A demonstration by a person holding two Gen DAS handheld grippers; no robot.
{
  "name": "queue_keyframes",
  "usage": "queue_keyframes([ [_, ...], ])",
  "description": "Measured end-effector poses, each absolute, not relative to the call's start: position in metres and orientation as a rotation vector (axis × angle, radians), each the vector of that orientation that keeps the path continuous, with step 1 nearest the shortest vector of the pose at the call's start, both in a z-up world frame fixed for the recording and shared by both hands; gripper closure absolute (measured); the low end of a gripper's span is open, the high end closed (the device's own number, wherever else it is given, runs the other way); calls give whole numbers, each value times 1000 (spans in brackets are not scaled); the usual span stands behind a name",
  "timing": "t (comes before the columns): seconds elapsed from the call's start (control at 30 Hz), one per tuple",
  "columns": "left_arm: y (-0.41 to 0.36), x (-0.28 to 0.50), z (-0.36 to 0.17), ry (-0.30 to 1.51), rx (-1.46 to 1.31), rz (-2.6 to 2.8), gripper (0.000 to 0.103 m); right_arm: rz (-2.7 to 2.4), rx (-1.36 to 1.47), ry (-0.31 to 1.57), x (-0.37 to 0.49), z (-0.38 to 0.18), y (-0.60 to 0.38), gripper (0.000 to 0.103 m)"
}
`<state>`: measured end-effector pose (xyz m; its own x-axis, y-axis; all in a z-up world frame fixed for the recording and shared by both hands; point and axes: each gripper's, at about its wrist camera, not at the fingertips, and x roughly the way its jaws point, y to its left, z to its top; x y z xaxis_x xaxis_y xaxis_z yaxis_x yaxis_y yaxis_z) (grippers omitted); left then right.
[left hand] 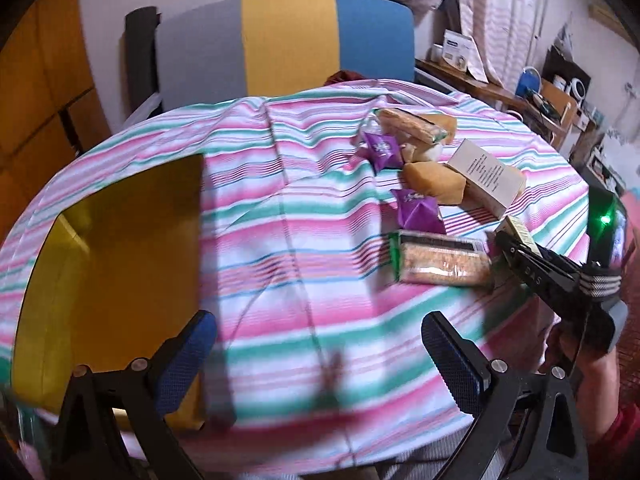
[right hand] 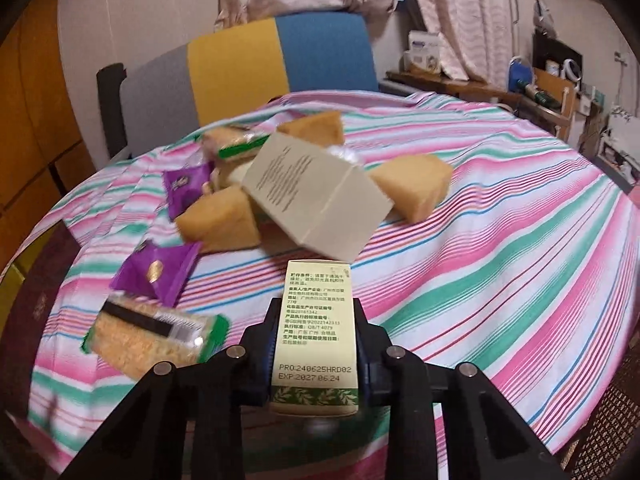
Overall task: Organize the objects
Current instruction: 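Grasp the small cream box with green label using the right tool, then grasp the wrapped cracker packet with the left tool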
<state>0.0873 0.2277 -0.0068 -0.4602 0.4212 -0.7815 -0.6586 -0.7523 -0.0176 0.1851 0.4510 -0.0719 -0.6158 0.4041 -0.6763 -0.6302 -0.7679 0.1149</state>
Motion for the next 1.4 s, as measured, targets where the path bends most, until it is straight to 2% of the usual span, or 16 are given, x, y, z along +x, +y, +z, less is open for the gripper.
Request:
queue_keyframes([
  [0.5, 363, 74, -47, 687, -858, 1779, 0, 2300, -814, 552, 211, -73, 466, 73],
  [0.73, 359, 73, -59, 590, -1037, 1512, 0, 2307, -805, 601, 217, -73, 470, 73],
  [0.87, 340, 94, -57, 667, -982, 1475, 0, 2305, -802, 594, 216, -74, 470, 73],
  [1.1, 348, 90, -44, 624, -898, 1666, 0, 2301, -805, 585, 216, -75, 469, 73],
  [1.17, 356, 91, -46, 628, -868, 1672, 3, 2299, -806, 590, 217, -75, 469, 73],
  [1.27, 360, 106, -56, 729, -778, 1732, 13, 2297, -800, 603, 218, -75, 470, 73],
  [1.4, 347, 105, -63, 662, -770, 1750, 18, 2282, -824, 558, 214, -75, 465, 73],
])
